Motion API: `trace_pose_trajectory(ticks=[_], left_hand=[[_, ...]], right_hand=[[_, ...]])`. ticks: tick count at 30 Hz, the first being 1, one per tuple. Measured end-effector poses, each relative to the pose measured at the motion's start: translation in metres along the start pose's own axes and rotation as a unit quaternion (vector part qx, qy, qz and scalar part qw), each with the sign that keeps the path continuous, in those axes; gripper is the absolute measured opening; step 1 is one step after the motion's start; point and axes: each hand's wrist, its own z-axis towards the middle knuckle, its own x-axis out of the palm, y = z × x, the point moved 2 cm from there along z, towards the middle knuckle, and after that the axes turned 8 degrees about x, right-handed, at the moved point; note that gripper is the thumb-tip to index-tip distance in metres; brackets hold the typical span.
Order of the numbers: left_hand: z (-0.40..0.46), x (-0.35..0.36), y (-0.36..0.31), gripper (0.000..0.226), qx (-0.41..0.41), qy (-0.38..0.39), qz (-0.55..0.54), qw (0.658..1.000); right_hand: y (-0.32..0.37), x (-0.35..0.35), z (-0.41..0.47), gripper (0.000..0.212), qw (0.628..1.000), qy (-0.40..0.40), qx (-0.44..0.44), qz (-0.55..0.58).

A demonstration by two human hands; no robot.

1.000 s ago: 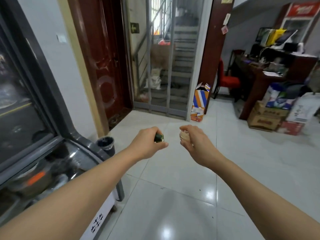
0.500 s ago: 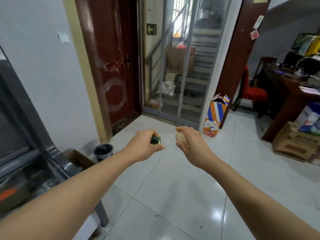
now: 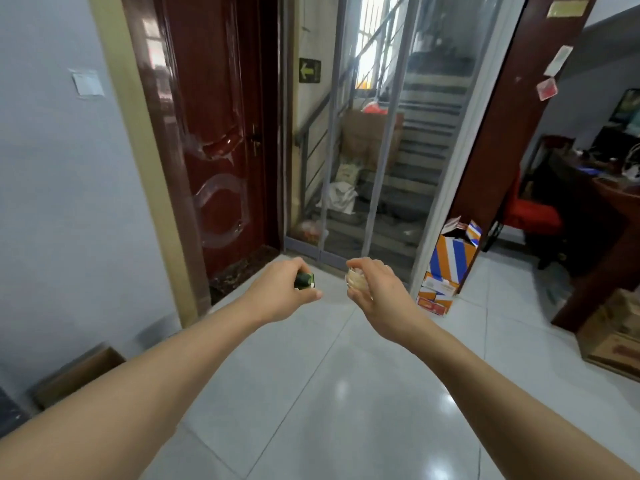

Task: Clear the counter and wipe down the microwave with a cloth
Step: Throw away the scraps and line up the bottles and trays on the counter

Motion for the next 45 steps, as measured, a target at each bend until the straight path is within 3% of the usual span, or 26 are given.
trace_pose_trajectory(ticks=[10,25,45], left_hand=[[0.143,0.010,0.059,0.027,-0.054,-0.021,0.009,0.998],[0.314,0.031,0.139,0.029,-0.246,-0.128,0.042,0.960],[0.449,-0.057,0.340,0.029,-0.360,-0.203,0.067,0.908]], right_hand=[[-0.038,0.018,0.167,0.041,0.998,0.041,-0.048,0.021],[-0.084,0.065,0.431,0.046,0.965,0.148,-0.216,0.023],[0.024,0.211,0.691,0.045,0.893,0.269,-0.355,0.064]])
